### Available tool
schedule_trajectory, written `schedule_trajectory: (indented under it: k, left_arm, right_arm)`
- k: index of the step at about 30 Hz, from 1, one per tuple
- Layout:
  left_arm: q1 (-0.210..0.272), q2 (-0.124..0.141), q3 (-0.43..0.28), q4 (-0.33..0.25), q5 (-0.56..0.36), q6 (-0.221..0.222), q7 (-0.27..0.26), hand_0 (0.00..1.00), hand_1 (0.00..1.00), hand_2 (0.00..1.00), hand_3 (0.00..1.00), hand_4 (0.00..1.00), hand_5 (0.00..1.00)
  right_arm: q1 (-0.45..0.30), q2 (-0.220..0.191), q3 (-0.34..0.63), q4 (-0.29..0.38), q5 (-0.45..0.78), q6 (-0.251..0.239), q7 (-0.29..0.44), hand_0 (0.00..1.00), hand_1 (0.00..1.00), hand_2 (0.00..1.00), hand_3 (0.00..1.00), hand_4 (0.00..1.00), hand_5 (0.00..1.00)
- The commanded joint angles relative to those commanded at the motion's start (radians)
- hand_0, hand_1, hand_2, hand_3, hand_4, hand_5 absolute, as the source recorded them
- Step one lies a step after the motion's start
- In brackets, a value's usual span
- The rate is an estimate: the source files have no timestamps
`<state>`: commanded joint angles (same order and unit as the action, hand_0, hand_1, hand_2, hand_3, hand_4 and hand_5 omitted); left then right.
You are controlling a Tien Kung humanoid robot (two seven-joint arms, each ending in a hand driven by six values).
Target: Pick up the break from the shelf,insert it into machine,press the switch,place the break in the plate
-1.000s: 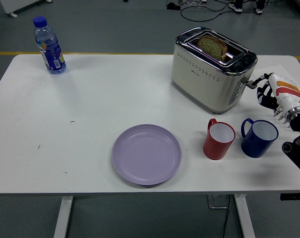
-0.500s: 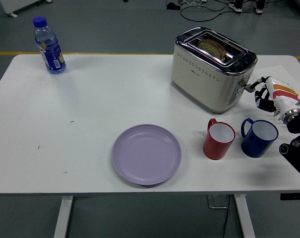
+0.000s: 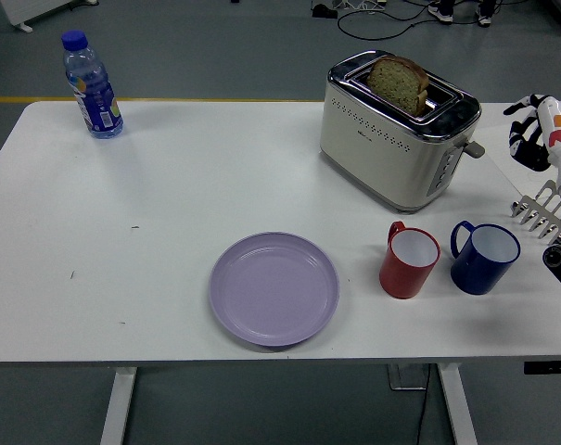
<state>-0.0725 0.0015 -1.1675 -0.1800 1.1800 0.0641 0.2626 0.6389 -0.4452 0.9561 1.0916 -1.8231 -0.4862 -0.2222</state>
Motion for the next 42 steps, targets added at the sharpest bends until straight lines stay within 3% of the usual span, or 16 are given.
schedule_trajectory:
  k: [1,2,7,8,13,14,27,32,42]
  left_arm:
    - [0.000,0.000,-0.001,0.000,0.000,0.000,0.000,0.667,0.622,0.735,0.706,0.524,0.998]
    - [0.000,0.000,-0.001,0.000,0.000,0.000,0.000,0.667,0.621,0.735,0.706,0.524,0.998]
    - [0.001,0.000,-0.002,0.000,0.002,0.000,0.001,0.667,0.621,0.735,0.706,0.524,0.998]
    - [0.002,0.000,-0.002,0.000,0.003,0.000,0.002,0.667,0.622,0.735,0.706,0.524,0.998]
    - [0.003,0.001,0.000,0.000,0.006,-0.001,0.003,0.667,0.622,0.735,0.706,0.524,0.998]
    - [0.003,0.001,-0.001,0.000,0.006,-0.001,0.004,0.667,0.621,0.735,0.706,0.522,0.998]
    - [0.002,0.006,0.002,0.000,0.009,-0.002,0.005,0.668,0.620,0.734,0.706,0.522,0.998]
    - [0.001,0.008,0.010,0.000,0.003,-0.002,0.005,0.668,0.618,0.734,0.706,0.524,0.998]
    - [-0.011,0.011,0.015,0.000,-0.006,-0.001,0.006,0.668,0.617,0.734,0.706,0.525,0.998]
  right_arm:
    - [0.000,-0.005,0.007,0.019,-0.007,-0.006,-0.009,0.255,0.292,0.392,0.620,0.445,0.002]
    - [0.000,-0.007,0.010,0.026,-0.009,-0.008,-0.012,0.410,0.457,0.529,0.752,0.423,0.015]
    - [0.023,-0.008,-0.002,0.077,0.003,-0.009,-0.010,0.410,0.457,0.529,0.752,0.423,0.015]
    - [0.034,-0.003,-0.011,0.079,0.005,0.000,-0.011,0.714,0.693,0.765,0.831,0.632,0.179]
    - [0.104,0.033,-0.055,0.061,0.022,0.051,-0.011,0.714,0.693,0.765,0.831,0.632,0.179]
    - [0.113,0.038,-0.060,0.057,0.025,0.056,-0.011,0.857,0.800,0.902,0.870,0.696,0.216]
    - [0.256,0.175,-0.124,-0.070,0.114,0.080,0.013,0.897,0.820,0.921,0.887,0.740,0.242]
    - [0.293,0.227,-0.139,-0.129,0.205,0.089,0.015,0.900,0.821,0.914,0.887,0.735,0.243]
    - [0.383,0.320,-0.177,-0.315,0.254,0.083,0.041,0.899,0.816,0.907,0.882,0.733,0.243]
